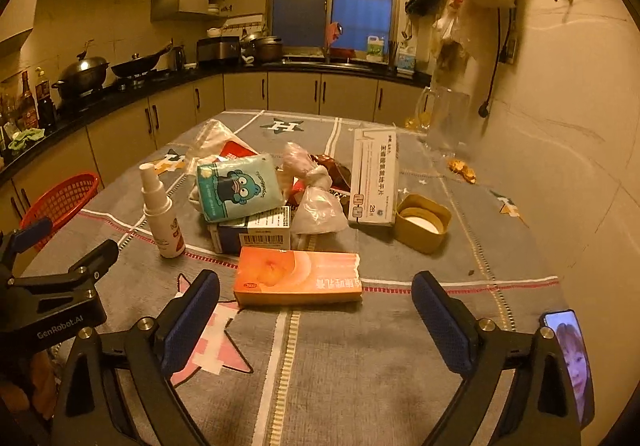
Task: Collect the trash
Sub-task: 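Move both tools toward the cluttered table items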
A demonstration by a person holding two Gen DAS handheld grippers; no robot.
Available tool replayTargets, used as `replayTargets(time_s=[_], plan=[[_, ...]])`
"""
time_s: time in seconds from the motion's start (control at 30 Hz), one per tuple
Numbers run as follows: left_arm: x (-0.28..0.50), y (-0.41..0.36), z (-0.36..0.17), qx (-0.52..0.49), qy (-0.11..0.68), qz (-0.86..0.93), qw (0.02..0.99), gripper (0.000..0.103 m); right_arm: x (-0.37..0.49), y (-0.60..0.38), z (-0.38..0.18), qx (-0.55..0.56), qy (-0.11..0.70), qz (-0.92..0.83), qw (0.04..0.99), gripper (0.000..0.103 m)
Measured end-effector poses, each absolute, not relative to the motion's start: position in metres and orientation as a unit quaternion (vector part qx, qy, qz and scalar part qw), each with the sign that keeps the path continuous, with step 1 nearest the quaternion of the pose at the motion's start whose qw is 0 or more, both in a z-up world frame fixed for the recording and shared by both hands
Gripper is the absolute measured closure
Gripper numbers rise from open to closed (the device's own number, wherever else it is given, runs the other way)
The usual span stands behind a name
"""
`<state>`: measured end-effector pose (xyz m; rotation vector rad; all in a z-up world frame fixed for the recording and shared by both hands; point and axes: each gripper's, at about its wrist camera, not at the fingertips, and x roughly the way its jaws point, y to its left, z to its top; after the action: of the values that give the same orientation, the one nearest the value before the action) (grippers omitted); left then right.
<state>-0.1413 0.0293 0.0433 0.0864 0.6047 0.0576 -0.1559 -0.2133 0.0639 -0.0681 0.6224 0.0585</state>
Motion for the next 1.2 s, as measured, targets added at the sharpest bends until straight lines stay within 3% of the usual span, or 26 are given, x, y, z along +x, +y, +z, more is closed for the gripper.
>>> replayTargets(time_s=[1.2], plan=[[-0.116, 0.012, 0.038, 0.053, 0.326, 0.018, 0.944, 0.0, -0.113, -0.234, 0.039, -0.006, 0.356, 0.043, 0.933, 0.005]])
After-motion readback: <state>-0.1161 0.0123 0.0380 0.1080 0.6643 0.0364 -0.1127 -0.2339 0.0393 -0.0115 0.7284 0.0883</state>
